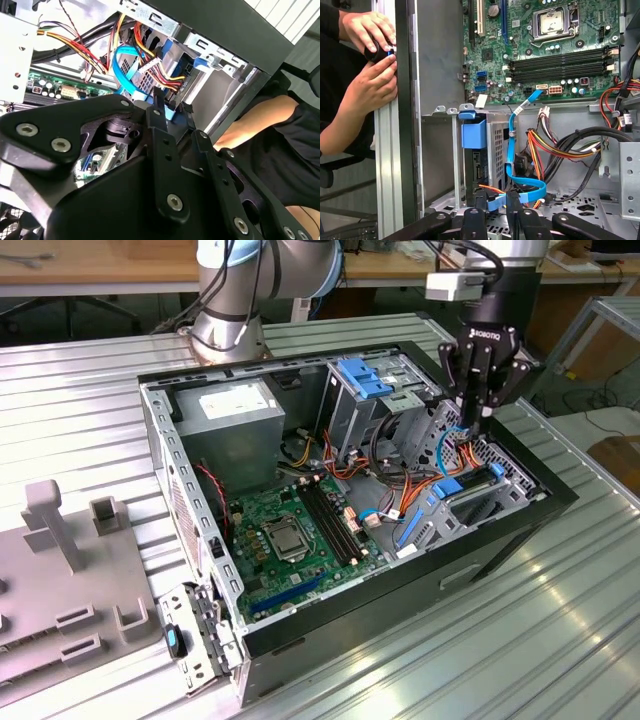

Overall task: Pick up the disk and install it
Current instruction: 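Insert the second disk wire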

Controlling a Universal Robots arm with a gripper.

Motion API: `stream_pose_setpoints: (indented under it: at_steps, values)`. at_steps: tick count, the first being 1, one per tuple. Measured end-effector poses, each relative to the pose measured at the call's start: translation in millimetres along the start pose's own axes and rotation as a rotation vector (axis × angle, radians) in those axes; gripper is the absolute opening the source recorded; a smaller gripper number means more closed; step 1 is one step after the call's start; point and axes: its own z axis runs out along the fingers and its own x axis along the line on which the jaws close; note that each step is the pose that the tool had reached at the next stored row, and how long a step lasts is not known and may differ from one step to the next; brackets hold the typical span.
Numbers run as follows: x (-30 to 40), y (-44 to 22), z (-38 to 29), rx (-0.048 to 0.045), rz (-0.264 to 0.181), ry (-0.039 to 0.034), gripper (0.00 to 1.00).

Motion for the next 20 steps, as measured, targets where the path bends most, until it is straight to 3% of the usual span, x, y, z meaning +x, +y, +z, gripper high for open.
stream_pose_setpoints:
  at_steps: [5,11,13,17,20]
  values:
    - [7.7,-3.5,5.0,0.0000,0.000,-0.0007,0.30]
    - [8.2,-3.6,6.9,0.0000,0.000,-0.0006,0.30]
    - [8.1,-3.6,7.1,0.0000,0.000,-0.0008,0.16]
    - [8.1,-3.5,7.4,0.0000,0.000,-0.0006,0.16]
    - [10.0,1.5,9.5,0.0000,0.000,-0.0006,0.16]
